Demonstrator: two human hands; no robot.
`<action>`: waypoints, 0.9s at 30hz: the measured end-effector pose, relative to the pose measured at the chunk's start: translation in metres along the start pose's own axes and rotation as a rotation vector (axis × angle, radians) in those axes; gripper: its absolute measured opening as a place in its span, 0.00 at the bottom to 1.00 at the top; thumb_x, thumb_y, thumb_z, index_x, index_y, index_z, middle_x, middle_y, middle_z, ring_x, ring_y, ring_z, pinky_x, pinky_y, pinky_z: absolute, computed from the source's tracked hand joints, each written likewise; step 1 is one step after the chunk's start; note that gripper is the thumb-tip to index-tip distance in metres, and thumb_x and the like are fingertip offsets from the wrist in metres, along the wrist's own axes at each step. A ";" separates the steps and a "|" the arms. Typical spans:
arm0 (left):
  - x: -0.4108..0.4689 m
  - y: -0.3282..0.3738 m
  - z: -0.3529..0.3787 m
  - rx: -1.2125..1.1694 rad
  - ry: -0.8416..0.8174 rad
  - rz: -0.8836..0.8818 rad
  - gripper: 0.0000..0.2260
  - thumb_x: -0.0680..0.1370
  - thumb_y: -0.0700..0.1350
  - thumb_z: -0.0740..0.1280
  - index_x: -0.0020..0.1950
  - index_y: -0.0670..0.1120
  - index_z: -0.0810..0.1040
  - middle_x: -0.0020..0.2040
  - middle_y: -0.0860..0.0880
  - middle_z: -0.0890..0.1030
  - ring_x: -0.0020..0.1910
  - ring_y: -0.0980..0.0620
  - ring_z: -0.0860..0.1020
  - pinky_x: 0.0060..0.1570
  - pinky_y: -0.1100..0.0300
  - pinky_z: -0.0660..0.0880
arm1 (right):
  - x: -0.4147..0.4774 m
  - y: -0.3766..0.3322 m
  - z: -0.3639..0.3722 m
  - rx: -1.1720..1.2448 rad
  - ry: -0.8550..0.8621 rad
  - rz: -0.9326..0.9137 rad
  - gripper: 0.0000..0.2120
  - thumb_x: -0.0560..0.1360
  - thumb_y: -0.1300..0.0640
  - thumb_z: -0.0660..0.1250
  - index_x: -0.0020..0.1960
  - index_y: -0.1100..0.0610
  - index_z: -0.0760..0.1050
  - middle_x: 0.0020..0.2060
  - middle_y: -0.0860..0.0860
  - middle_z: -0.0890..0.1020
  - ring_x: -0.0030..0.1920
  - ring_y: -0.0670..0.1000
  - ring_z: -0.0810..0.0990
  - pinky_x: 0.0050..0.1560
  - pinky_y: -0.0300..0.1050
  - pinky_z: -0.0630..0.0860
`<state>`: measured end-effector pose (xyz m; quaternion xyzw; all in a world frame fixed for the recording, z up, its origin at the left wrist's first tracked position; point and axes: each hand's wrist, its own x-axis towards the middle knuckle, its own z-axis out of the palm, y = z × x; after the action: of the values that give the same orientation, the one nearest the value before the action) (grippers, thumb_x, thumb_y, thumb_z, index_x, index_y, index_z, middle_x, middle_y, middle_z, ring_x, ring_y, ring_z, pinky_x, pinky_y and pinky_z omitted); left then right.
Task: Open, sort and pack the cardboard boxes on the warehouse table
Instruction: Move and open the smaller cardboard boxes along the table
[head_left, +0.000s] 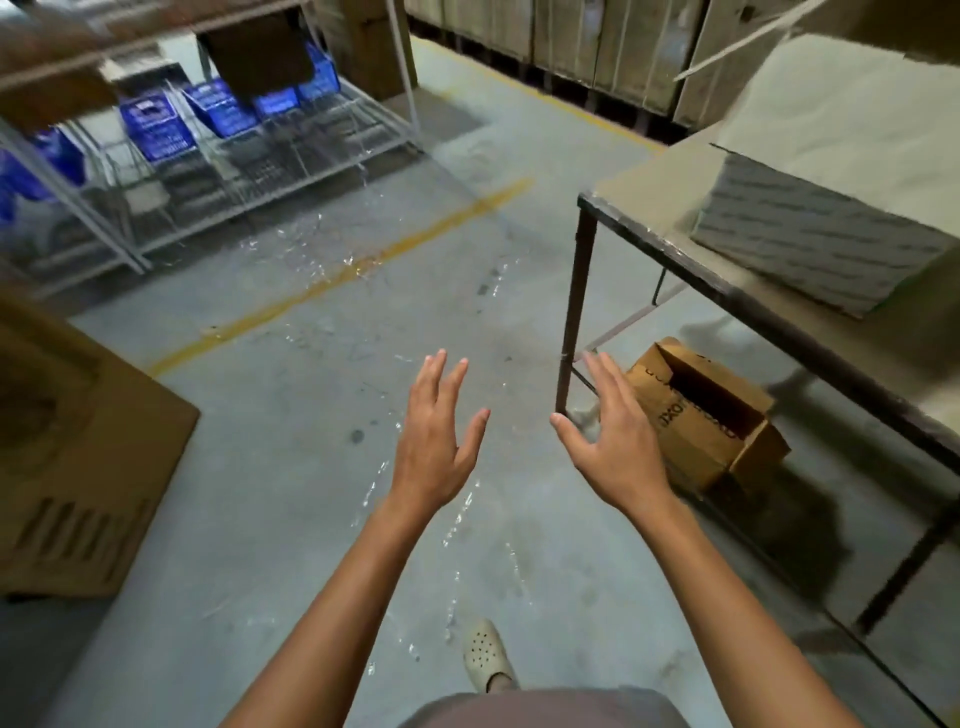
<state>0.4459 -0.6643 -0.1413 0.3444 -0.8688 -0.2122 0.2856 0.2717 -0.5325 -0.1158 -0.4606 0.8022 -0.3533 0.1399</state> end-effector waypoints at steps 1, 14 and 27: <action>0.016 -0.012 -0.002 0.008 0.000 -0.005 0.27 0.81 0.56 0.58 0.76 0.43 0.66 0.78 0.42 0.62 0.78 0.43 0.59 0.75 0.52 0.59 | 0.018 -0.006 0.007 -0.004 -0.001 -0.003 0.36 0.79 0.47 0.68 0.81 0.51 0.55 0.80 0.51 0.56 0.79 0.49 0.55 0.71 0.39 0.55; 0.247 -0.128 0.035 0.000 0.057 -0.043 0.28 0.81 0.56 0.59 0.77 0.44 0.65 0.79 0.44 0.62 0.79 0.46 0.57 0.76 0.53 0.57 | 0.282 -0.006 0.069 0.032 -0.011 -0.097 0.35 0.78 0.49 0.69 0.80 0.51 0.57 0.80 0.52 0.58 0.79 0.51 0.57 0.71 0.41 0.57; 0.511 -0.177 0.093 -0.066 0.036 0.007 0.27 0.79 0.54 0.63 0.75 0.41 0.68 0.76 0.42 0.66 0.77 0.44 0.62 0.76 0.56 0.58 | 0.537 0.026 0.057 0.084 0.131 0.009 0.34 0.75 0.45 0.66 0.78 0.54 0.63 0.77 0.53 0.65 0.77 0.52 0.63 0.71 0.40 0.59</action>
<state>0.1641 -1.1352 -0.1314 0.3354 -0.8572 -0.2336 0.3132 -0.0024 -0.9987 -0.1202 -0.4265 0.7962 -0.4154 0.1078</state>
